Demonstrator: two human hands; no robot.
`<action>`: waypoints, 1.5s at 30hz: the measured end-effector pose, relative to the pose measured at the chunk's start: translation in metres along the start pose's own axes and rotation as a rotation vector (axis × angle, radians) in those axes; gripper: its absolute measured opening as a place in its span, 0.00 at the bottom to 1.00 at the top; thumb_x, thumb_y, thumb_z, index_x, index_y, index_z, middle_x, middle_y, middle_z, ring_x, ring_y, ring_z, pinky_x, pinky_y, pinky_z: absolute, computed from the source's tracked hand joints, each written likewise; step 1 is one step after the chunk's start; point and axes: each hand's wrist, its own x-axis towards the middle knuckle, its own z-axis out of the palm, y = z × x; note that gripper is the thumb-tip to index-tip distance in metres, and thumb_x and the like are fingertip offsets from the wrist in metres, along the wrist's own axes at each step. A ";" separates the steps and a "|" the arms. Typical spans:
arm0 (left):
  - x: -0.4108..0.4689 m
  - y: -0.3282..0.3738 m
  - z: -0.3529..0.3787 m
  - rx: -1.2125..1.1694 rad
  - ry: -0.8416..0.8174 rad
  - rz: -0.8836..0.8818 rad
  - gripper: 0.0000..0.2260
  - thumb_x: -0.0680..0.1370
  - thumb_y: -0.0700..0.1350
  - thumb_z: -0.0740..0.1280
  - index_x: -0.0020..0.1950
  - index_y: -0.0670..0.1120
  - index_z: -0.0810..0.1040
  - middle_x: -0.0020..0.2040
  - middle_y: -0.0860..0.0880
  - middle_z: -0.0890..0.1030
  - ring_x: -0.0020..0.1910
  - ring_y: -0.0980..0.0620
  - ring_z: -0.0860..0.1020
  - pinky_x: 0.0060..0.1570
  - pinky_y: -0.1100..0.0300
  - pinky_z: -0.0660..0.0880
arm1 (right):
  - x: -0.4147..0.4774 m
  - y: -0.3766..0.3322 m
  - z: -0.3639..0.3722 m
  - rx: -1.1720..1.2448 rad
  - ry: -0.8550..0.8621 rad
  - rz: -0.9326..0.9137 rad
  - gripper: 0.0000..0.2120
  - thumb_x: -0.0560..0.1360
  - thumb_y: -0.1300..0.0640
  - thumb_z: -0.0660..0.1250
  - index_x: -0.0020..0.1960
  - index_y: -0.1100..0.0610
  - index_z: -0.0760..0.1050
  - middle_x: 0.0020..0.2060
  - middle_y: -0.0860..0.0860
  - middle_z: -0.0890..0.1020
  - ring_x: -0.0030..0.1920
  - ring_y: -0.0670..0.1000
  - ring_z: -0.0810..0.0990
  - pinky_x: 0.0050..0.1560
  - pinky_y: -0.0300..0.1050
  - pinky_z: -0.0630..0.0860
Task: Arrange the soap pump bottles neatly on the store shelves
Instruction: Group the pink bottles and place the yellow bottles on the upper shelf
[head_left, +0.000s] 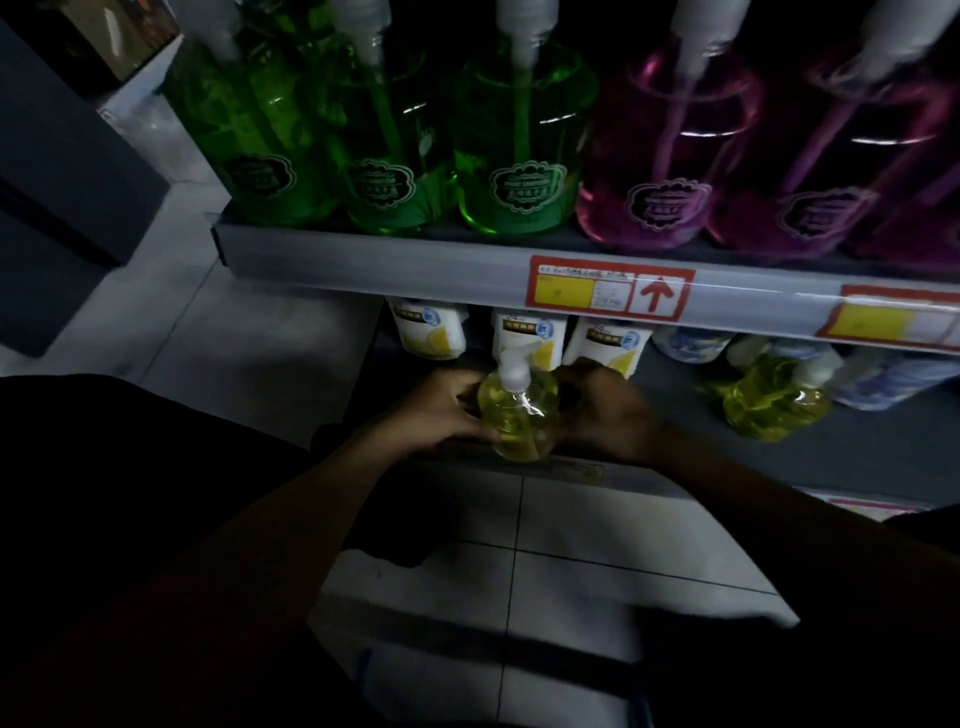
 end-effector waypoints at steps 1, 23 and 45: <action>0.009 -0.003 0.009 -0.024 -0.007 -0.029 0.20 0.65 0.32 0.77 0.56 0.39 0.79 0.53 0.40 0.83 0.54 0.45 0.82 0.54 0.51 0.79 | -0.008 -0.006 -0.009 -0.001 -0.028 0.011 0.22 0.65 0.62 0.78 0.58 0.58 0.78 0.51 0.41 0.79 0.54 0.41 0.78 0.50 0.26 0.71; -0.047 0.216 0.040 -0.008 -0.093 0.509 0.17 0.60 0.54 0.78 0.45 0.51 0.86 0.44 0.55 0.86 0.47 0.58 0.83 0.45 0.66 0.77 | -0.164 -0.112 -0.112 -0.137 0.578 -0.228 0.22 0.60 0.33 0.72 0.41 0.50 0.78 0.38 0.51 0.78 0.40 0.50 0.79 0.41 0.50 0.76; -0.057 0.471 0.088 0.441 0.552 1.089 0.17 0.74 0.52 0.69 0.63 0.53 0.77 0.48 0.60 0.82 0.48 0.63 0.80 0.48 0.68 0.76 | -0.180 -0.212 -0.290 -0.257 1.300 -0.934 0.31 0.80 0.42 0.52 0.73 0.63 0.64 0.60 0.57 0.70 0.61 0.41 0.69 0.62 0.33 0.66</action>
